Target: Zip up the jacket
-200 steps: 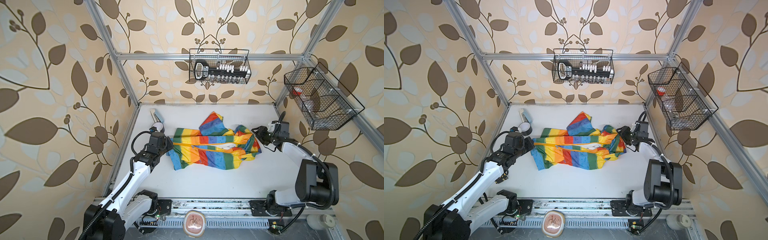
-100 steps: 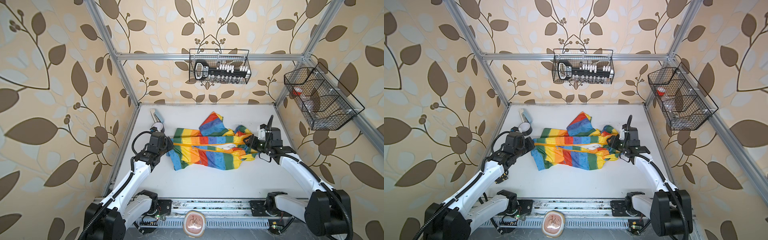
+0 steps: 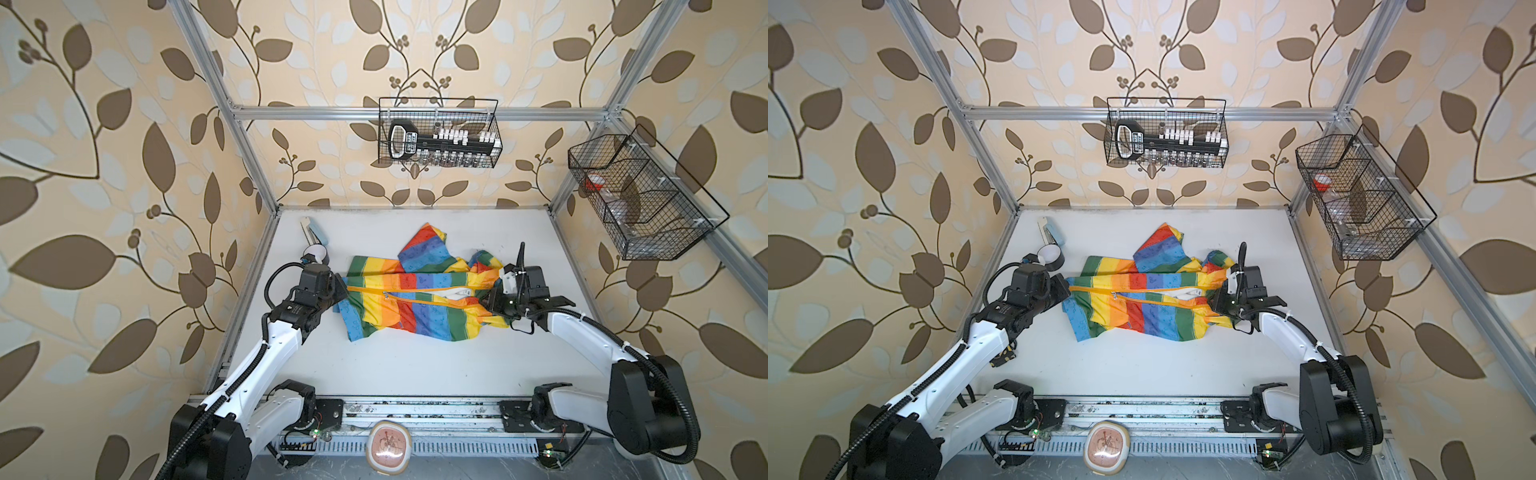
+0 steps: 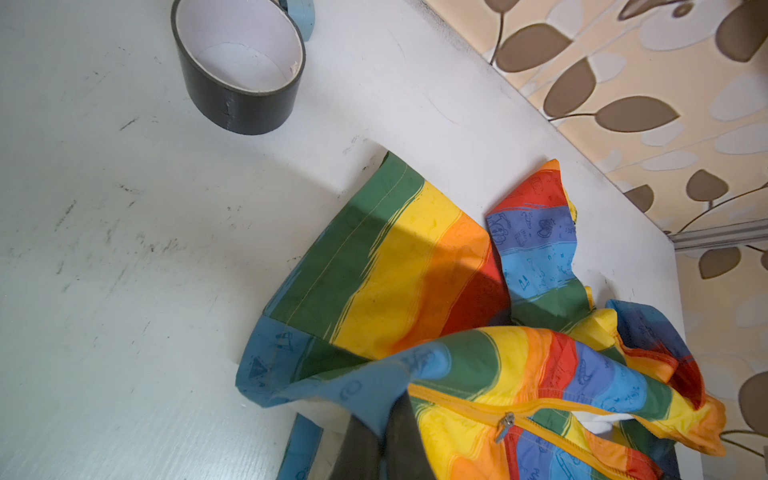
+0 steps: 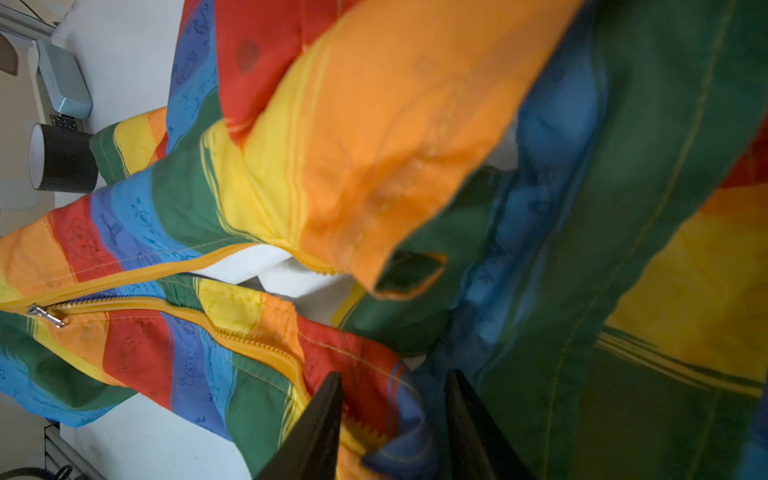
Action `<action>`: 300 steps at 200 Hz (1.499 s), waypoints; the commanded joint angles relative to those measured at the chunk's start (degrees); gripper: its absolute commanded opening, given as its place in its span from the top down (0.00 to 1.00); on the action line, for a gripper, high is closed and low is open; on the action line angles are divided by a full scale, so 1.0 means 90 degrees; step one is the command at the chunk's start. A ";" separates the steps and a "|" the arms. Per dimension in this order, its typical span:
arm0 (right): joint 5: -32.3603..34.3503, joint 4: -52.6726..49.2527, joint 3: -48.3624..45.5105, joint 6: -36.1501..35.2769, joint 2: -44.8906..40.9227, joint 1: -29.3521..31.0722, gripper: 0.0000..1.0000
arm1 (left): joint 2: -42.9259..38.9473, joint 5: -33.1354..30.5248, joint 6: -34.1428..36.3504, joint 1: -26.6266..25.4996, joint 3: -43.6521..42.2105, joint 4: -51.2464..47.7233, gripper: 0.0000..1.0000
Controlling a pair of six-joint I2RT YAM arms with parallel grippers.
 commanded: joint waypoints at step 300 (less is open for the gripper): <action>0.0718 0.0222 0.0003 -0.0286 0.0727 -0.0545 1.00 | -0.0325 0.0147 0.0077 0.0076 0.0024 -0.0095 1.00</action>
